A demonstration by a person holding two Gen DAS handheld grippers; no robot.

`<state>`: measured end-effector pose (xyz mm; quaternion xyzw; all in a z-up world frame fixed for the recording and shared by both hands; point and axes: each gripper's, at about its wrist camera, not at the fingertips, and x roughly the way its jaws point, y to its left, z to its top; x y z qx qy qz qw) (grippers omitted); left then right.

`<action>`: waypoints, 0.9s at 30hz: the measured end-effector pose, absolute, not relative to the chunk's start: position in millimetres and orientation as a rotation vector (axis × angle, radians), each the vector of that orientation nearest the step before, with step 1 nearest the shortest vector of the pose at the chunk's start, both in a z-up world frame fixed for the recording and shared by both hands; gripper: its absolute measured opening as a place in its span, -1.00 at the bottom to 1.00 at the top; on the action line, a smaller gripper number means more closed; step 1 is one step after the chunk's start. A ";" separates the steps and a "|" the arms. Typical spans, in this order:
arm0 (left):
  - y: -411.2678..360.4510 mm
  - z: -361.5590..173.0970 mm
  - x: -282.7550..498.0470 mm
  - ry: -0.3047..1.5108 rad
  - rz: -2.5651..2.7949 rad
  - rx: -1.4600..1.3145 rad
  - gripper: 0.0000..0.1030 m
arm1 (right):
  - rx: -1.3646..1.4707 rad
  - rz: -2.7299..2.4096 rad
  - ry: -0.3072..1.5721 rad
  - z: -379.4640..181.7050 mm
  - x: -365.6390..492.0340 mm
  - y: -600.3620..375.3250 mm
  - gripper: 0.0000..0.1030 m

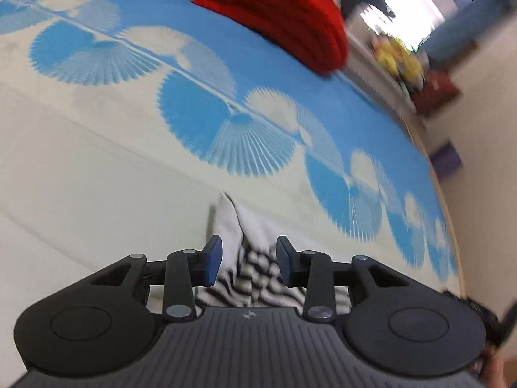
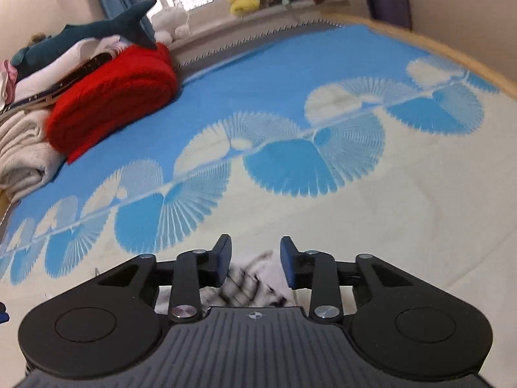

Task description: Fold small clothes

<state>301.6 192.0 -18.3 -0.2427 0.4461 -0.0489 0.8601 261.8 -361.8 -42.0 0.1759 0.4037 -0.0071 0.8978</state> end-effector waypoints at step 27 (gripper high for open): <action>106.6 -55.8 363.7 0.833 0.014 -0.045 -0.92 | -0.102 0.007 0.697 -65.6 320.8 -278.2 -0.91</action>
